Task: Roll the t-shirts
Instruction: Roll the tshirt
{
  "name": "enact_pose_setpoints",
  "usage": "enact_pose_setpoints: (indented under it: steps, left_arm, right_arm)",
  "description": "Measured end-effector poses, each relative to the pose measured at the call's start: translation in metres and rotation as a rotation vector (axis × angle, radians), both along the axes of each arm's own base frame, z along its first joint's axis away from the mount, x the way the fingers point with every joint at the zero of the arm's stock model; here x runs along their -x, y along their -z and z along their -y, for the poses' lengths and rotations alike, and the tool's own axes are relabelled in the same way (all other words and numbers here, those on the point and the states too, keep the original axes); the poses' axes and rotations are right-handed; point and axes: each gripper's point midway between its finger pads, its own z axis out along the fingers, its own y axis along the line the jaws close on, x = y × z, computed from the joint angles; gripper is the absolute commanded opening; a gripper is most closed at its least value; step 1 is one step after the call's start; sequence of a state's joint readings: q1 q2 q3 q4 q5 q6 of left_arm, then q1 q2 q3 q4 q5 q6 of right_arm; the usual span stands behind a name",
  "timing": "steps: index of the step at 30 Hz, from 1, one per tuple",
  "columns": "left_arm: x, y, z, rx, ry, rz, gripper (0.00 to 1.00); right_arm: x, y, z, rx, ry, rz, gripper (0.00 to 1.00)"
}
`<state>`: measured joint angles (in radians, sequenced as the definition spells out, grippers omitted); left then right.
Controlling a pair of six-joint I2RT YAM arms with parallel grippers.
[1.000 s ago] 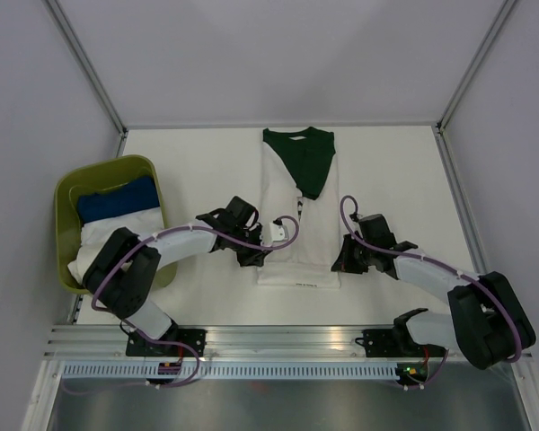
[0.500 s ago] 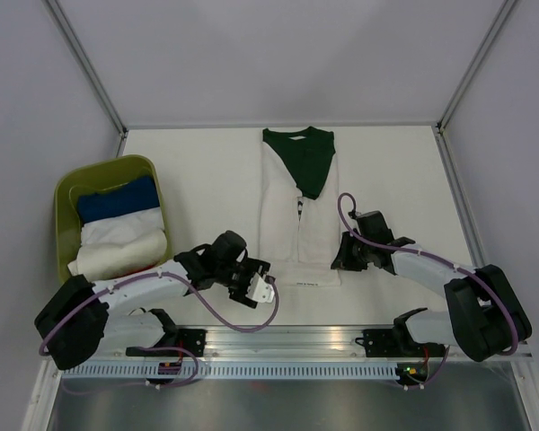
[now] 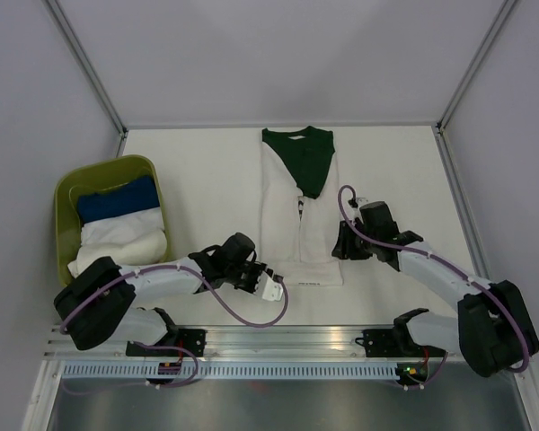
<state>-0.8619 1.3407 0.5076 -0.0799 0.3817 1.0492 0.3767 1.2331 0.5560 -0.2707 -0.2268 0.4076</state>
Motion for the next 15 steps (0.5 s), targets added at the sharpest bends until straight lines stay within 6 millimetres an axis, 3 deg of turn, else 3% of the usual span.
enact_pose_setpoints:
  steps: [5,10,13,15]
  left_arm:
    - [-0.002,0.003,0.000,-0.006,-0.033,-0.007,0.03]
    - [-0.005,-0.001,-0.001,-0.008,-0.120,-0.064,0.02]
    - [-0.012,-0.005,-0.002,0.001,-0.189,-0.110,0.02]
    - [-0.016,-0.009,-0.003,0.010,-0.224,-0.126,0.02]
  right_arm:
    - [-0.027,-0.056,0.001,0.041,-0.130,0.273,0.49]
    - [-0.014,-0.103,-0.012,0.139,-0.531,0.619,0.57]
    - [0.014,-0.096,-0.025,0.242,-0.845,0.720,0.56]
    - [0.034,-0.072,-0.027,0.288,-1.013,0.713,0.56]
